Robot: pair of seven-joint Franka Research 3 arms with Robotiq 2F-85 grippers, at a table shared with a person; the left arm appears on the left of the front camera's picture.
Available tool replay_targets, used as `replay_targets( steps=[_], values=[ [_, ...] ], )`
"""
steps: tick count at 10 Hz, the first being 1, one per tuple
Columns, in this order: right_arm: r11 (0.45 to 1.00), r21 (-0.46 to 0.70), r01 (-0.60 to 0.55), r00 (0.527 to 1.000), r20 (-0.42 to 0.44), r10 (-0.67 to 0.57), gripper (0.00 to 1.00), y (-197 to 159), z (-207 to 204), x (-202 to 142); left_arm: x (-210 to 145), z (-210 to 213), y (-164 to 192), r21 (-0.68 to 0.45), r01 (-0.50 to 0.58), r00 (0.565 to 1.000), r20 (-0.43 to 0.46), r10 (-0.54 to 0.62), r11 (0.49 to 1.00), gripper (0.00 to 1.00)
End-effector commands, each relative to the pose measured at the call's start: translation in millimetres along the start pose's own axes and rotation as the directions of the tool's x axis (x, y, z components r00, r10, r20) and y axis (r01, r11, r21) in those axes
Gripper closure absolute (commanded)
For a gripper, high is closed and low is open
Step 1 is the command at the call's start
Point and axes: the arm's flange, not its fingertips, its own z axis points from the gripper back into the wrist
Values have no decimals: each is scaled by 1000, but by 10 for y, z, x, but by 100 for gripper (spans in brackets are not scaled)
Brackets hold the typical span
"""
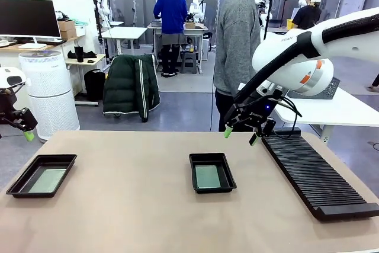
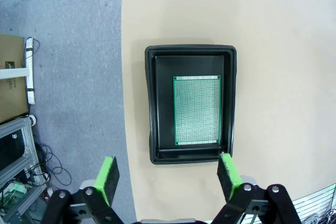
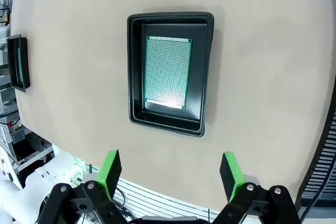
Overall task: Inspect and transfer BCBs to ESD trays.
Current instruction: Pick up the Blank PCB from the PCB Rack and place it in the right ESD tray, then pick up the ESD tray and place it on the left side of the table.
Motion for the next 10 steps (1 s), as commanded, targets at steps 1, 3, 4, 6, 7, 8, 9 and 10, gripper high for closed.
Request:
replay_targets(
  steps=[1,3,4,6,7,8,9,10],
  values=[
    [1000,0,-9,1000,-2,9,0,1,-4,-4,-14,-32,12,4,-2,1000,12,2,1000,0],
    [1000,0,-9,1000,-2,9,0,1,-4,-4,-14,-32,12,4,-2,1000,12,2,1000,0],
    [1000,0,-9,1000,-2,9,0,1,-4,-4,-14,-32,12,4,-2,1000,12,2,1000,0],
    [1000,0,-9,1000,-2,9,0,1,-4,-4,-14,-32,12,4,-2,1000,12,2,1000,0],
    [1000,0,-9,1000,-2,9,0,1,-4,-4,-14,-32,12,4,-2,1000,12,2,1000,0],
    [1000,0,-9,1000,-2,9,0,1,-4,-4,-14,-32,12,4,-2,1000,12,2,1000,0],
    [1000,0,-9,1000,-2,9,0,1,-4,-4,-14,-32,12,4,-2,1000,12,2,1000,0],
    [1000,0,-9,1000,-2,9,0,1,-4,-4,-14,-32,12,4,-2,1000,12,2,1000,0]
  ],
)
